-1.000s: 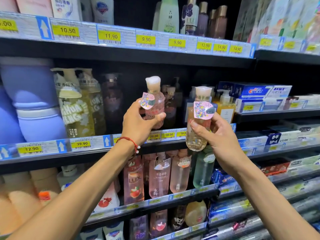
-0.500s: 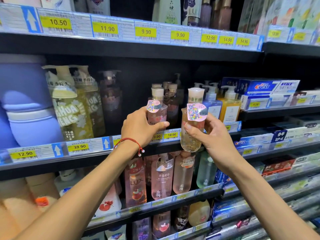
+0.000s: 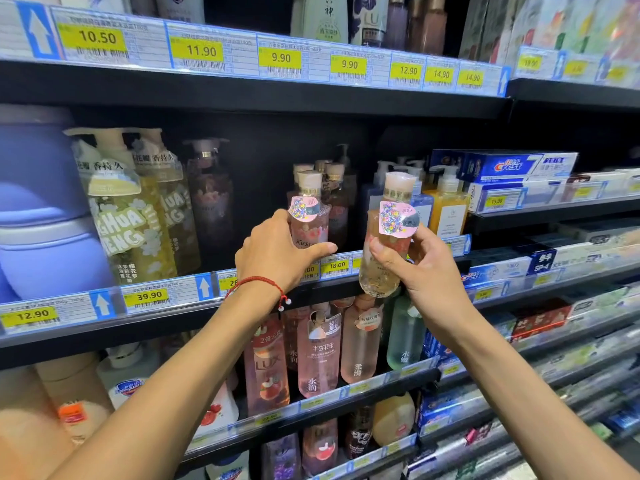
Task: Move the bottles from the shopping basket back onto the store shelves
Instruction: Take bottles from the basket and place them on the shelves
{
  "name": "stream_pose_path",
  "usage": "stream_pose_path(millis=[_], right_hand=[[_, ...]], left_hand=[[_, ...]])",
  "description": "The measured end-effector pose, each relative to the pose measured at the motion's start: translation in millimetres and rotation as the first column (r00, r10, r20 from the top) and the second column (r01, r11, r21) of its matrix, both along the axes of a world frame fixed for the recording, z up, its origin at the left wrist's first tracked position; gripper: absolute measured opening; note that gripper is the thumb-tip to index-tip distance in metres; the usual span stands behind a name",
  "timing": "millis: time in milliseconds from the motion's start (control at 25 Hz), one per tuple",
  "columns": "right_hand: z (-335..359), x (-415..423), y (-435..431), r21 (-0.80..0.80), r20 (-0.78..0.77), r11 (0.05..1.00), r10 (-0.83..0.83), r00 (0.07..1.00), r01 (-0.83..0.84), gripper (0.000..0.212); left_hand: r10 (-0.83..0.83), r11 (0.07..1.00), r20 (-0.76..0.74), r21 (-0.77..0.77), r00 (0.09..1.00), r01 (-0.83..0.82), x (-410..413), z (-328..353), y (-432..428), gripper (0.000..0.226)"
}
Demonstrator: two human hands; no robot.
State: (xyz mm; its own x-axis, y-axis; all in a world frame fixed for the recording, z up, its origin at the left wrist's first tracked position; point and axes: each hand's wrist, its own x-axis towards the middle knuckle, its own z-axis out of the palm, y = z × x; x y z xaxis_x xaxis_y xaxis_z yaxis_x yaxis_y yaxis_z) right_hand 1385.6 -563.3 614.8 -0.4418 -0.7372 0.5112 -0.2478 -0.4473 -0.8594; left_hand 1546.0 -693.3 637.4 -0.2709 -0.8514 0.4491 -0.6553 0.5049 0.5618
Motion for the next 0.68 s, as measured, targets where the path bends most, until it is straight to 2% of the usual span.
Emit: stream_pose_path(millis=[120, 280, 480, 680], right_hand=[[4.3, -4.2, 1.4, -0.012, -0.013, 0.999, -0.033, 0.999, 0.033, 0.031], [17.1, -8.2, -4.5, -0.047, -0.115, 0.996, -0.084, 0.990, 0.079, 0.040], [33.8, -12.1, -28.7, -0.119, -0.212, 0.987, -0.134, 0.968, 0.110, 0.051], [35.5, -13.7, -54.0, -0.055, -0.256, 0.994, -0.101, 0.962, 0.090, 0.051]], left_hand=[[-0.029, 0.998, 0.135, -0.047, 0.990, 0.036, 7.7, -2.9, 6.7, 0.074], [0.021, 0.966, 0.349, -0.247, 0.937, 0.071, 36.9, -19.5, 9.2, 0.091], [0.081, 0.904, 0.364, -0.419, 0.928, 0.085, 56.4, -42.8, 1.6, 0.089], [0.105, 0.861, 0.370, -0.499, 0.923, 0.102, 58.3, -53.8, -0.3, 0.072]])
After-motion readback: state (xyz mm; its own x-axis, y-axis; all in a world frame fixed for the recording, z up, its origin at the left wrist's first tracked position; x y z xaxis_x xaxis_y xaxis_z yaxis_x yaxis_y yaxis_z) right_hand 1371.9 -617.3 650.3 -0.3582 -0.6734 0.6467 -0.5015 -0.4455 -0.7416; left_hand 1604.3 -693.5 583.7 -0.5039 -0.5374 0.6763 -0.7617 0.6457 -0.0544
